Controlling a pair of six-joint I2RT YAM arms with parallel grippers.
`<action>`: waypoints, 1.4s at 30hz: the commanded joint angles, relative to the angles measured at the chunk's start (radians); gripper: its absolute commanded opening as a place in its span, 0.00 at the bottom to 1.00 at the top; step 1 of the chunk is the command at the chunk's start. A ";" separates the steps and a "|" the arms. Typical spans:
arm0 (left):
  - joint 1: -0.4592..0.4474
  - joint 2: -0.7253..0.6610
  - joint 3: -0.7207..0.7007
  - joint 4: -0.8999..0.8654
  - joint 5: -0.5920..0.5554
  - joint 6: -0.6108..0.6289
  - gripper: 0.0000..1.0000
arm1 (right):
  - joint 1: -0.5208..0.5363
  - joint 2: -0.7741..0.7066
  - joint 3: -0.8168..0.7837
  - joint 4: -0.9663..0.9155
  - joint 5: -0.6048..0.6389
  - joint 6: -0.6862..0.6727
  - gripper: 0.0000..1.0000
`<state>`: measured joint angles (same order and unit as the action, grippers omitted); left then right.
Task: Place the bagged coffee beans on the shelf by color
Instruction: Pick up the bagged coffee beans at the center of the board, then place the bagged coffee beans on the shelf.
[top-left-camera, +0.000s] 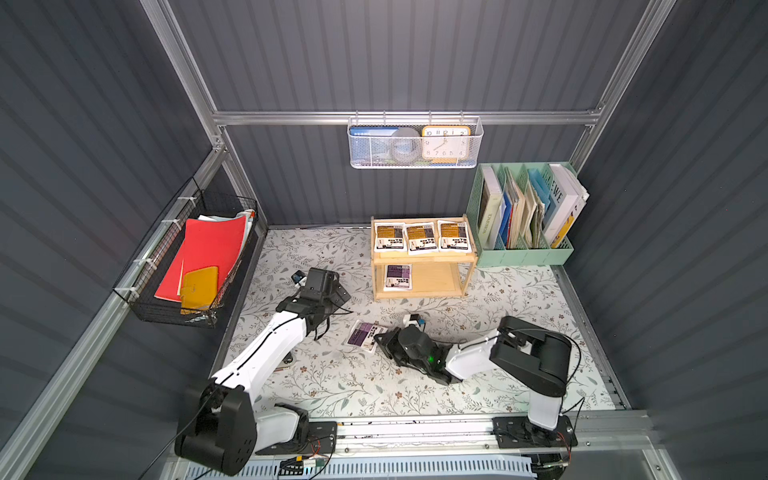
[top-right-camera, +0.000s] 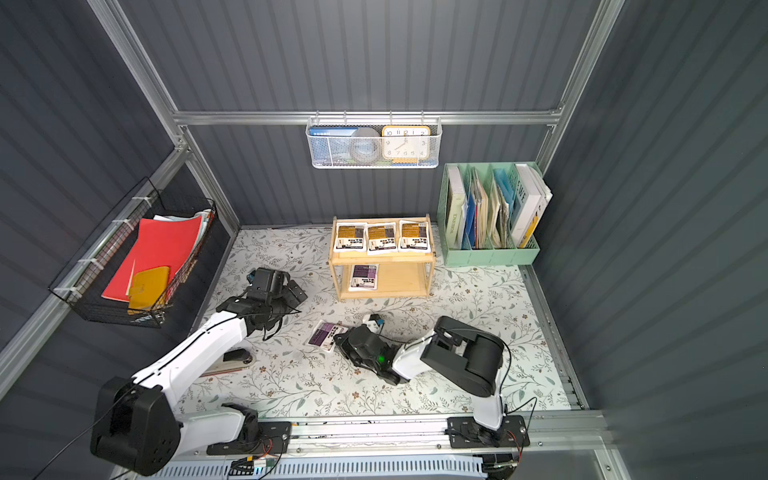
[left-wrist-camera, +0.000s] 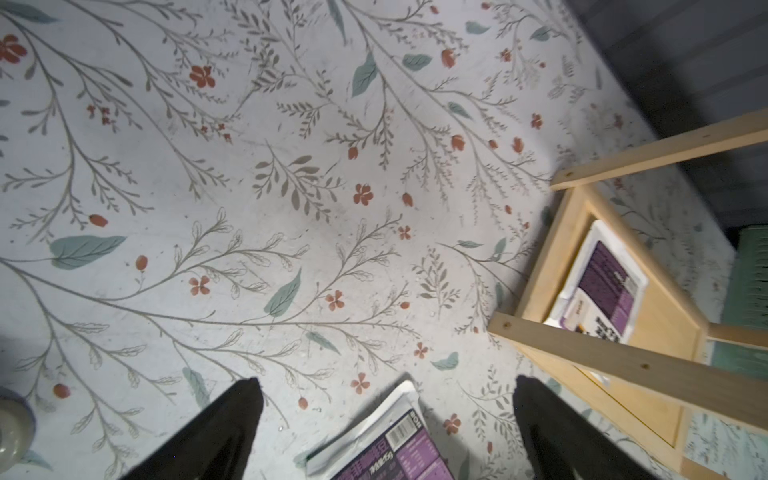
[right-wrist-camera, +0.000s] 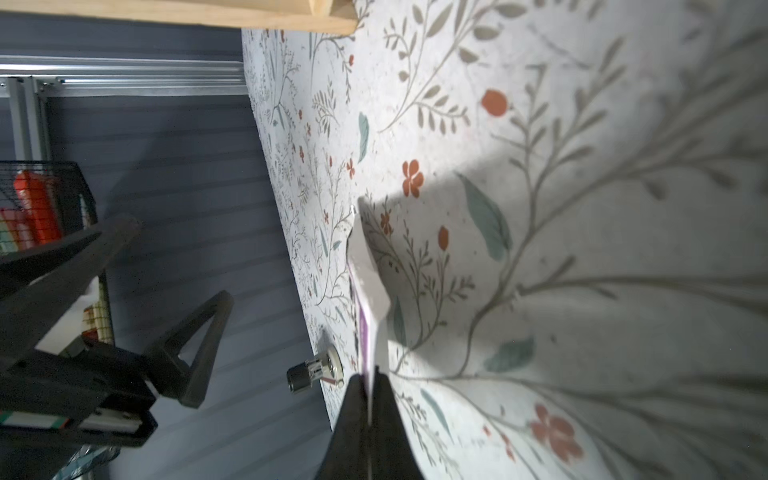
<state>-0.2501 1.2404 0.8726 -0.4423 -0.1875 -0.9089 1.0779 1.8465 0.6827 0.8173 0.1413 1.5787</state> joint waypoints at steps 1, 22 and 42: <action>0.000 -0.060 0.011 -0.042 0.012 0.041 1.00 | 0.016 -0.076 -0.085 0.043 0.062 0.016 0.00; 0.000 -0.196 -0.225 0.211 0.338 -0.029 1.00 | 0.036 -0.724 -0.394 -0.341 0.590 0.096 0.00; 0.000 -0.013 -0.198 0.393 0.405 -0.055 1.00 | -0.077 -0.522 -0.347 -0.179 0.843 0.122 0.00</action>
<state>-0.2501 1.2102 0.6514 -0.0708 0.1963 -0.9688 1.0191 1.2720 0.3035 0.5308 0.9600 1.7161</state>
